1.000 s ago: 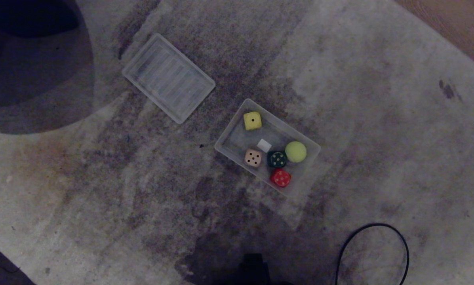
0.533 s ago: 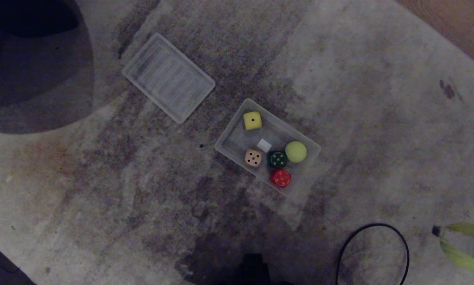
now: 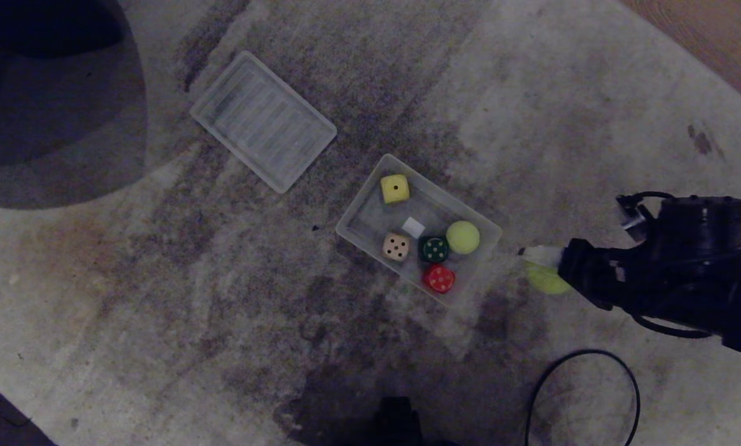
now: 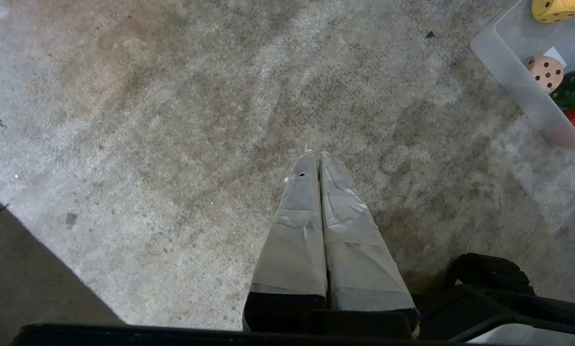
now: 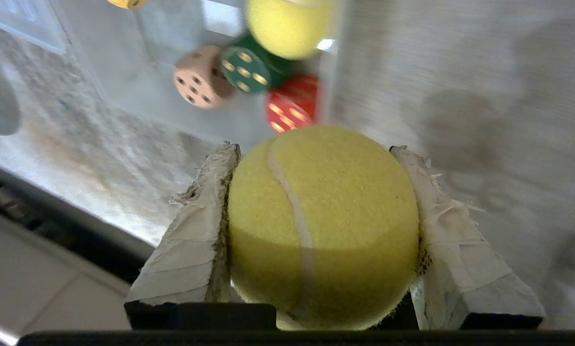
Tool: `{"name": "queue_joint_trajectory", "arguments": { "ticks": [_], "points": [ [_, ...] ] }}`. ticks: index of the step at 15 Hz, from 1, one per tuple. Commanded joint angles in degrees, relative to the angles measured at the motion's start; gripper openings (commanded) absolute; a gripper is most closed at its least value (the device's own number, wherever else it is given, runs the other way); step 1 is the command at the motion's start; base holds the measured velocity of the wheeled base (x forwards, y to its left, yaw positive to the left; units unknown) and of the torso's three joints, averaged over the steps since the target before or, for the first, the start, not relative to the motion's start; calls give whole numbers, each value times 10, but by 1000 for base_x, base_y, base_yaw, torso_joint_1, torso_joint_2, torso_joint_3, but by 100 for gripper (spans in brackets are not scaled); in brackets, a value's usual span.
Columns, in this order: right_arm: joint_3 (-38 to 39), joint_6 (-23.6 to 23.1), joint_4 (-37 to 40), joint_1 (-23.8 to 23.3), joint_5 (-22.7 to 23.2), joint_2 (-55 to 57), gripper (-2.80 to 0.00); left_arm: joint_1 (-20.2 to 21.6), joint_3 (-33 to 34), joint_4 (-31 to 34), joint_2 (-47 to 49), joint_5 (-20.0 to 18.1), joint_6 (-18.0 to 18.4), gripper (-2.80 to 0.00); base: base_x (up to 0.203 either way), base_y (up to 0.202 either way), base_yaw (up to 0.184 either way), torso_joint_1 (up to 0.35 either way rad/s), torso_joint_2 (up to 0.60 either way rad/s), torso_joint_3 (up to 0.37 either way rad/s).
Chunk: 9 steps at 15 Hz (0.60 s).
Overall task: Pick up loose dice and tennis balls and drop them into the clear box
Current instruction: Put the ball in the box
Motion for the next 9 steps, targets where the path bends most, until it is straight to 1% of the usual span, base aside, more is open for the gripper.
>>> {"name": "queue_joint_trajectory", "arguments": {
  "ticks": [1,3,4,5,6,7,8,9],
  "points": [
    [-59,8,-17,26,2,115,-280,0,0,0,1,1,-1,-280,0,0,0,0,0,0],
    [-89,11,-72,42,3,170,-280,0,0,0,1,1,-1,-280,0,0,0,0,0,0],
    [-106,12,-124,53,4,195,-280,0,0,0,1,1,-1,-280,0,0,0,0,0,0],
    [-121,14,-159,60,9,209,-280,0,0,0,0,1,-1,-280,0,0,0,0,0,0],
    [-130,15,-173,68,21,213,-280,0,0,0,1,1,-1,-280,0,0,0,0,0,0],
    [-131,15,-174,68,23,209,-175,0,0,0,1,0,-1,-280,0,0,0,0,0,0],
    [-130,15,-174,69,23,200,0,0,0,0,1,0,-1,-280,0,0,0,0,0,0],
    [-130,15,-174,69,24,192,0,0,0,0,0,1,-1,-280,0,0,0,0,0,0]
  ]
}}
